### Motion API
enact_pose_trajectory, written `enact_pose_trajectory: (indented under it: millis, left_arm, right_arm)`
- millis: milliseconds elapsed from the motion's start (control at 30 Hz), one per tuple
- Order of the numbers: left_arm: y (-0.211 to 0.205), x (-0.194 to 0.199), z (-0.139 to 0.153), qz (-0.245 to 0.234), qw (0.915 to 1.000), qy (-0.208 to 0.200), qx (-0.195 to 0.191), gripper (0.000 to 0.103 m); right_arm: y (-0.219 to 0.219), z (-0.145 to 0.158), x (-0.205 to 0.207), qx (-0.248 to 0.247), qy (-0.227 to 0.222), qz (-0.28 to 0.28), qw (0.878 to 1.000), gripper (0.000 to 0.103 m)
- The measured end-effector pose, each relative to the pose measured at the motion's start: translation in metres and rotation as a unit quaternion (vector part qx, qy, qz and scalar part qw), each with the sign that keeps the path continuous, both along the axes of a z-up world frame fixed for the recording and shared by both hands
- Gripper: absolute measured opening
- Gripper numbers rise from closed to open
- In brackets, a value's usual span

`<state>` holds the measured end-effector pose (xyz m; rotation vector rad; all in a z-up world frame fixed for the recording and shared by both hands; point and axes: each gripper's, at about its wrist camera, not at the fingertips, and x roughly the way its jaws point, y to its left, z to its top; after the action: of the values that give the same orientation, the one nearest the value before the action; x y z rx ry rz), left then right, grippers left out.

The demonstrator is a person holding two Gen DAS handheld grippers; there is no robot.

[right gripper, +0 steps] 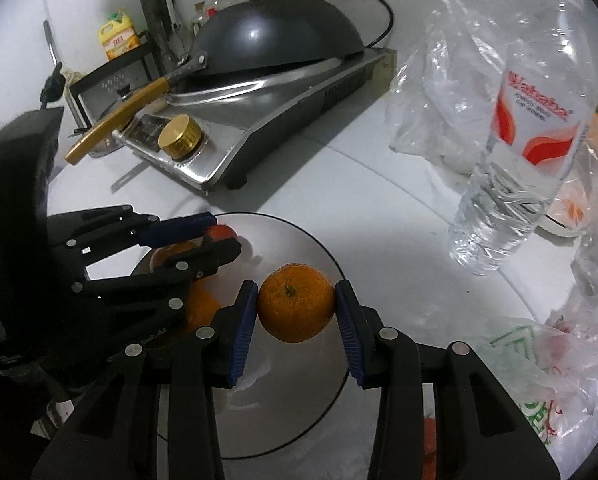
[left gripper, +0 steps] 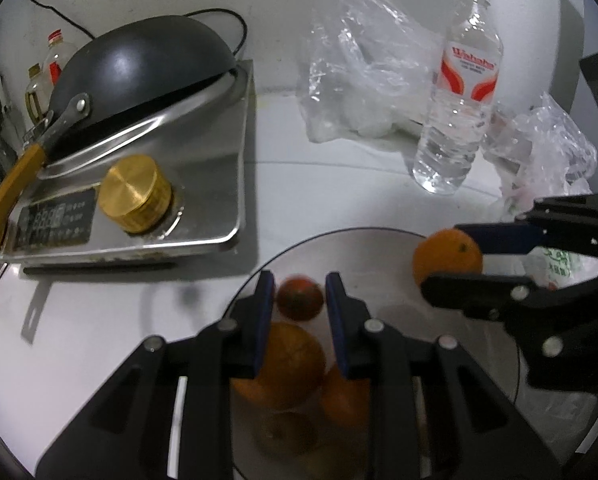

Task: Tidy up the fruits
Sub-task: 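Lower and release the tomato with the left tool while the right tool releases the mandarin on the plate, then move both open tools back toward the two red cherry tomatoes on the bag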

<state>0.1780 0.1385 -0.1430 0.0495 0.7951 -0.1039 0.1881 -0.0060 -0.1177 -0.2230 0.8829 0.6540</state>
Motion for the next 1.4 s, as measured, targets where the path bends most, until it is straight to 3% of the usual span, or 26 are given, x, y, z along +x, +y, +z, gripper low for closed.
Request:
enact_pose_trajectory:
  millis: [567,767,900,1333,1400]
  left_arm:
    - [0.023,-0.017,0.007,0.032,0.9981,-0.028,-0.045,0.032]
    - [0.027,-0.025,0.009,0.038,0.9973,-0.034,-0.053,0.033]
    - [0.029,-0.03,0.009,0.04,0.9971,-0.035,-0.054,0.033]
    - [0.014,-0.052,0.025,0.025,0.9969,-0.056,-0.05,0.034]
    - [0.01,-0.057,0.028,0.022,0.9966,-0.059,-0.053,0.042]
  right_arm:
    - [0.023,-0.021,0.023,0.006,0.035,0.008,0.999,0.042]
    - [0.028,-0.022,0.024,0.012,0.029,0.003,1.0,0.043]
    - [0.025,-0.014,0.022,0.016,0.017,-0.005,1.0,0.049]
    - [-0.005,0.011,-0.009,0.019,-0.005,-0.039,0.999,0.049]
    - [-0.012,0.016,-0.017,0.021,-0.01,-0.044,0.999,0.049]
